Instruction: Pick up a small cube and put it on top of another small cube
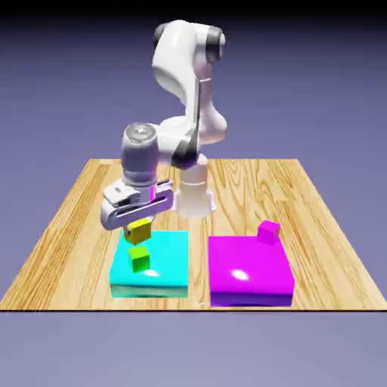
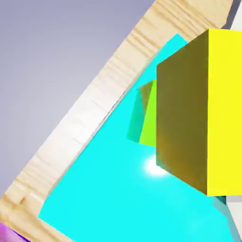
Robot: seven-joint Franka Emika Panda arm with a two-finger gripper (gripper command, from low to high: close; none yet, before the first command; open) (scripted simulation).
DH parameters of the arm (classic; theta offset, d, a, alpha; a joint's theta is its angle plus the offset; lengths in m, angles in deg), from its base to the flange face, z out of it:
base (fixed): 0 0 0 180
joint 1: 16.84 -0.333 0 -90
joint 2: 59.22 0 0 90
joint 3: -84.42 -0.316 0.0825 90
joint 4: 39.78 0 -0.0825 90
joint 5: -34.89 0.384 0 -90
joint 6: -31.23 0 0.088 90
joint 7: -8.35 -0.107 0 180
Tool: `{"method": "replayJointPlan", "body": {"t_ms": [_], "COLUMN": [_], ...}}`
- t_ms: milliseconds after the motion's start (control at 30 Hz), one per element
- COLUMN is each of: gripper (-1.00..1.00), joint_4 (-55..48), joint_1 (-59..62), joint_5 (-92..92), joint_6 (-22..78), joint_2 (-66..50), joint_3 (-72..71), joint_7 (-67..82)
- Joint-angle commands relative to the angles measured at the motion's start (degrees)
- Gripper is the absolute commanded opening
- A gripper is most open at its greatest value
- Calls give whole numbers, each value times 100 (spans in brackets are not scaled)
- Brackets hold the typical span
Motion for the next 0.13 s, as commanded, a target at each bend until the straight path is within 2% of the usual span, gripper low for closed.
{"method": "replayJointPlan", "body": {"t_ms": [0,33,100], "gripper": [-100,100,100], "joint_4": [20,20,-73], "joint_1": [12,12,-44], "joint_5": [12,12,-97], "joint_6": [-58,-58,191], "joint_2": [-38,-38,140], "joint_3": [-7,-7,27], "joint_7": [8,8,-67]}}
